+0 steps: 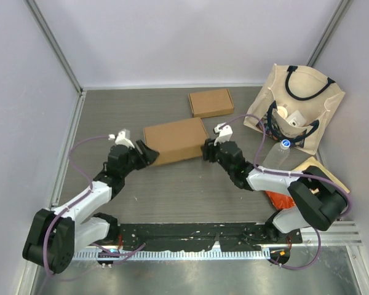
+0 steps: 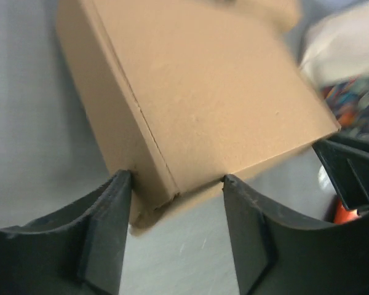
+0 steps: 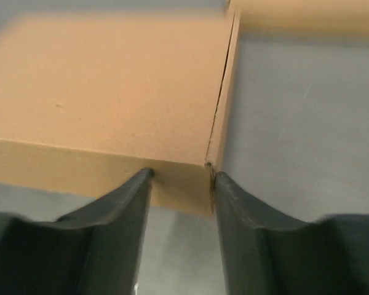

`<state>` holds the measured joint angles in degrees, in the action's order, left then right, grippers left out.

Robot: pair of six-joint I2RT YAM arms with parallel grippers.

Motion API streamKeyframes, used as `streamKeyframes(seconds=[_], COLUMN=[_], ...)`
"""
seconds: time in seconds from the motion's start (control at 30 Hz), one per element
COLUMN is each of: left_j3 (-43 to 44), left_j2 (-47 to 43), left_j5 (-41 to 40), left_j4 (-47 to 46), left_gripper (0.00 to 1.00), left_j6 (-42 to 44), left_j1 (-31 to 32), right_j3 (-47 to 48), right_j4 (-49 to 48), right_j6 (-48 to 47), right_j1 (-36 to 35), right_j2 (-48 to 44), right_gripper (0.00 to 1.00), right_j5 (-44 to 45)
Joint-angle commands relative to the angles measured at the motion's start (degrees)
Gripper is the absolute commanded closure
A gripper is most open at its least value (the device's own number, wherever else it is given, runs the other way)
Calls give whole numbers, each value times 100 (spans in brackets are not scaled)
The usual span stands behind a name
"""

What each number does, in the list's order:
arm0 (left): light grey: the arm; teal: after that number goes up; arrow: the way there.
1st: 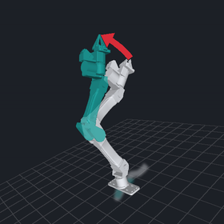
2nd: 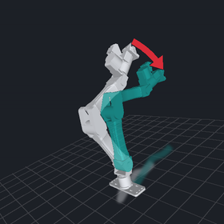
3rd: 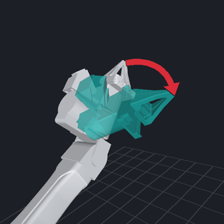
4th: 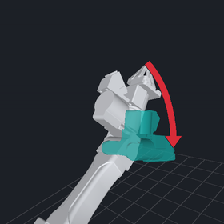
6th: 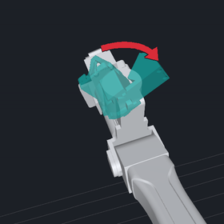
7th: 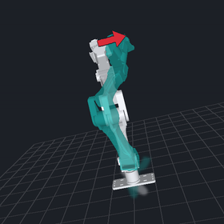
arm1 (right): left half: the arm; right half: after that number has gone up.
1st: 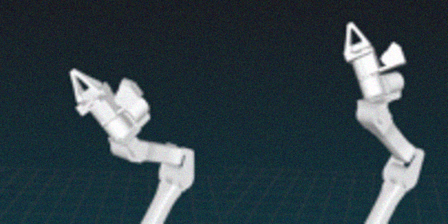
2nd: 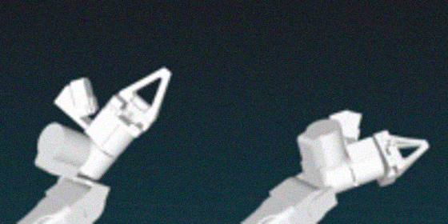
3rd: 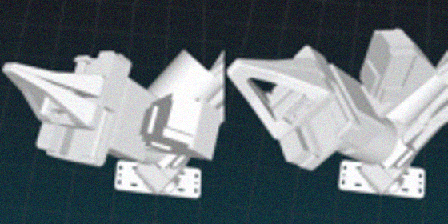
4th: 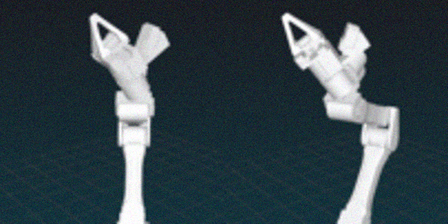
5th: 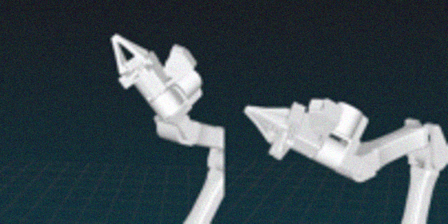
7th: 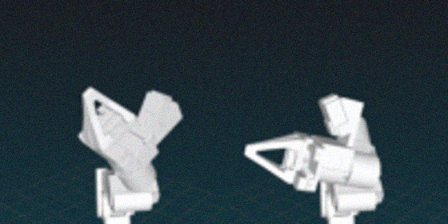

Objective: Fold the paper box

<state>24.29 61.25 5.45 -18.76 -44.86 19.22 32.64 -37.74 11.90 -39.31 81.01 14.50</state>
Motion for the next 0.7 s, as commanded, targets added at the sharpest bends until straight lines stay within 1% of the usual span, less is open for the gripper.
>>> streamKeyframes(seconds=[0.0,0.03,0.07,0.1,0.13,0.17,0.23,0.27,0.3,0.37,0.4,0.43,0.5,0.53,0.57,0.6,0.67], left_j3=[12,171,329,635,768,874,1051,1077,1138,1218,1409,1516,1719,1745,1850,1894,1947], left_j2=[-533,-1023,-1254,-1491,-1668,-1878,-1837,-1541,-1364,-742,-512,-344,-71,-52,-70,-183,-368], left_j5=[1336,1127,1003,819,660,520,631,1007,1150,1256,1483,1615,1748,1723,1540,1077,486], left_j4=[1556,2030,2879,3244,3578,3921,4012,3899,3828,3723,3809,3871,4108,4152,4483,4678,5134], left_gripper=[35,32,30,27,19,15,9,6,4,3,4,6,6,6,5,5,1], left_j6=[-252,-199,-85,-41,-40,-75,-417,-557,-829,-928,-945,-824,-726,-543,-463,-358,-120], left_j1=[547,547,539,539,504,460,179,65,-162,-322,-540,-638,-788,-797,-823,-876,-964], right_j3=[30,510,724,856,1049,1129,1279,1314,1358,1691,1841,2077,2141,2141,2106,2045,1992], right_j4=[1993,2616,3701,4104,4369,4684,4714,4584,4539,4582,4669,4740,4776,4828,4933,4934,5047], right_j6=[1208,1314,1376,1481,1534,1569,1762,1798,1833,1816,1798,1781,1763,1676,1623,1561,1438], right_j1=[-710,-657,-587,-569,-526,-281,45,185,309,362,406,398,406,407,407,407,477], right_j2=[-5,-33,-85,-312,-419,-507,-578,-560,-525,-201,-35,71,292,318,284,231,21], right_gripper=[34,33,33,27,24,23,23,23,23,23,23,23,23,23,23,21,20], right_j5=[-1477,-1520,-1538,-1529,-1547,-1878,-2414,-2748,-2760,-2768,-2829,-2882,-3180,-3199,-3138,-3086,-2901])
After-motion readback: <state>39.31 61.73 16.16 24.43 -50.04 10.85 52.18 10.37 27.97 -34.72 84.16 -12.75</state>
